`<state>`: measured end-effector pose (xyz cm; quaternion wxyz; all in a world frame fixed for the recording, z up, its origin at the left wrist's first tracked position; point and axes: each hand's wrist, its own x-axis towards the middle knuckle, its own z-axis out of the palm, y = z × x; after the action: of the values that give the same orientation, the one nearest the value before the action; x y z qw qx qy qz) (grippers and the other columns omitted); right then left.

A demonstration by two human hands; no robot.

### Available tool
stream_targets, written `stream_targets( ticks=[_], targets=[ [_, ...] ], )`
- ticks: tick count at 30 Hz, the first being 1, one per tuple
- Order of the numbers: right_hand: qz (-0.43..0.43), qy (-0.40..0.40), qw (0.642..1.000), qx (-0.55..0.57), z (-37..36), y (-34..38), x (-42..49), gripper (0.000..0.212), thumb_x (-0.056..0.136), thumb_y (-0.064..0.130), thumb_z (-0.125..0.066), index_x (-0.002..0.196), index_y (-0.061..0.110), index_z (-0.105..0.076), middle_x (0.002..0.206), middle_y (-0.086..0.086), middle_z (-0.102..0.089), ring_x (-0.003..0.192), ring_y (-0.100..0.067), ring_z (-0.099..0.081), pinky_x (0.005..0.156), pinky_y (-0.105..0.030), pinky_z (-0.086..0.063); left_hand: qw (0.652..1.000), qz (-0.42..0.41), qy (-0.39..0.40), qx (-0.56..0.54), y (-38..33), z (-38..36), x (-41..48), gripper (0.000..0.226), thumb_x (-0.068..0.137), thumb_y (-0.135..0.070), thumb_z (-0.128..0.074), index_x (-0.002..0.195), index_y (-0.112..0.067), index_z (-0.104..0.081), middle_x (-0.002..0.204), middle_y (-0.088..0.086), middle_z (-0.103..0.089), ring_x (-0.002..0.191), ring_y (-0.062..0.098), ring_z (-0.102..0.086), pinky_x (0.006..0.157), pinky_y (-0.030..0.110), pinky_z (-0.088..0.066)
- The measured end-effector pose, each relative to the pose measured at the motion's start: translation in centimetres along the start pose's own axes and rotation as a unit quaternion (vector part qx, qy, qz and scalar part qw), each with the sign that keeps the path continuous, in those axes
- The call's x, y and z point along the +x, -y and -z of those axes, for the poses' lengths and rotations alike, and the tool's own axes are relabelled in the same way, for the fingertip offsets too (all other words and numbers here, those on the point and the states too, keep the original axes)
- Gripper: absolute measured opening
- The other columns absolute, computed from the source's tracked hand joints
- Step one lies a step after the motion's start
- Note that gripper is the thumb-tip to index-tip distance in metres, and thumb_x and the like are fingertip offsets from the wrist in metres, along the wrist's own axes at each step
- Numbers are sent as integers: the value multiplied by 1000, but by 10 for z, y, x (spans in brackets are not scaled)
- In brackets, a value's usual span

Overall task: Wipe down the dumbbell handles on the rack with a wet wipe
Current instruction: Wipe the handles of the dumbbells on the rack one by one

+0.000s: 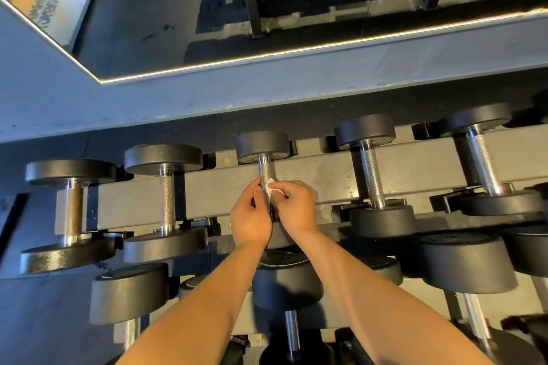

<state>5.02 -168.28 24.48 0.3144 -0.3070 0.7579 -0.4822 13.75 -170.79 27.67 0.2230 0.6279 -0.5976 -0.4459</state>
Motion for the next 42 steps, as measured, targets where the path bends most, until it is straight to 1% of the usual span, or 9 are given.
stream_targets(
  ticks=[3, 6, 11, 14, 20, 24, 33, 38, 42],
  targets=[
    [17, -6, 1000, 16, 0, 14, 14, 22, 94, 6, -64, 111, 12, -75, 99, 4, -66, 93, -7, -60, 85, -10, -47, 1000, 7, -2, 5, 3, -1, 1, 28, 108, -33, -39, 121, -54, -54, 94, -35, -57, 89, -18, -53, 74, 7, -36],
    [14, -4, 999, 39, -5, 25, 26, 20, 95, 13, -65, 113, 11, -75, 105, -1, -69, 93, -5, -59, 77, 0, -41, 1000, 4, 0, 5, 4, 0, 2, 26, 109, -33, -40, 116, -53, -55, 95, -36, -57, 89, -21, -52, 74, 5, -36],
    [-2, 12, 1000, 3, -2, 2, 3, 21, 93, 7, -65, 108, 16, -76, 103, 1, -70, 96, -10, -64, 91, -27, -54, 1000, 4, 0, -7, 7, 0, 4, 28, 108, -33, -41, 121, -48, -61, 97, -30, -63, 92, -13, -58, 75, 12, -42],
    [-27, 20, 999, 29, 0, -1, -4, 21, 92, 5, -65, 106, 17, -76, 100, 4, -71, 95, -10, -67, 92, -32, -56, 1000, -3, 1, -9, 9, 1, 4, 27, 108, -33, -41, 121, -46, -61, 95, -31, -62, 89, -15, -58, 73, 11, -42],
    [-3, -28, 1000, 10, -11, 27, 29, 22, 96, 7, -59, 111, 13, -75, 111, -2, -68, 96, -7, -58, 73, 4, -38, 1000, -9, 3, -4, 9, 0, 5, 27, 108, -33, -40, 108, -52, -59, 94, -29, -62, 90, -12, -58, 76, 15, -44],
    [13, -15, 999, -25, -11, 16, 19, 19, 93, 1, -59, 100, 13, -72, 103, -1, -64, 90, -6, -57, 72, 0, -40, 1000, -13, 2, 0, 12, 0, 7, 25, 108, -34, -40, 111, -47, -61, 94, -25, -63, 90, -10, -59, 74, 15, -44],
    [-81, 30, 996, 0, -1, -13, -21, 15, 90, 3, -65, 95, 15, -74, 98, 3, -71, 88, -5, -64, 72, -5, -45, 999, 0, -17, -35, 22, -3, 12, 26, 106, -37, -42, 110, -36, -68, 96, -13, -69, 88, 3, -64, 75, 27, -51],
    [-66, 26, 997, -24, 1, 0, -31, 19, 91, 6, -62, 99, 16, -76, 97, 5, -72, 89, -7, -66, 82, -22, -55, 998, 3, -20, -55, 22, -1, 8, 27, 106, -36, -41, 106, -33, -68, 95, -12, -69, 92, 10, -65, 79, 32, -52],
    [-57, -32, 995, 79, 1, 17, -34, 18, 96, 9, -60, 101, 23, -70, 95, 17, -62, 87, 0, -61, 72, -6, -47, 998, -18, 10, -65, 24, -1, 3, 27, 107, -33, -38, 107, -33, -66, 105, -5, -65, 100, 12, -62, 92, 38, -52]
  ],
)
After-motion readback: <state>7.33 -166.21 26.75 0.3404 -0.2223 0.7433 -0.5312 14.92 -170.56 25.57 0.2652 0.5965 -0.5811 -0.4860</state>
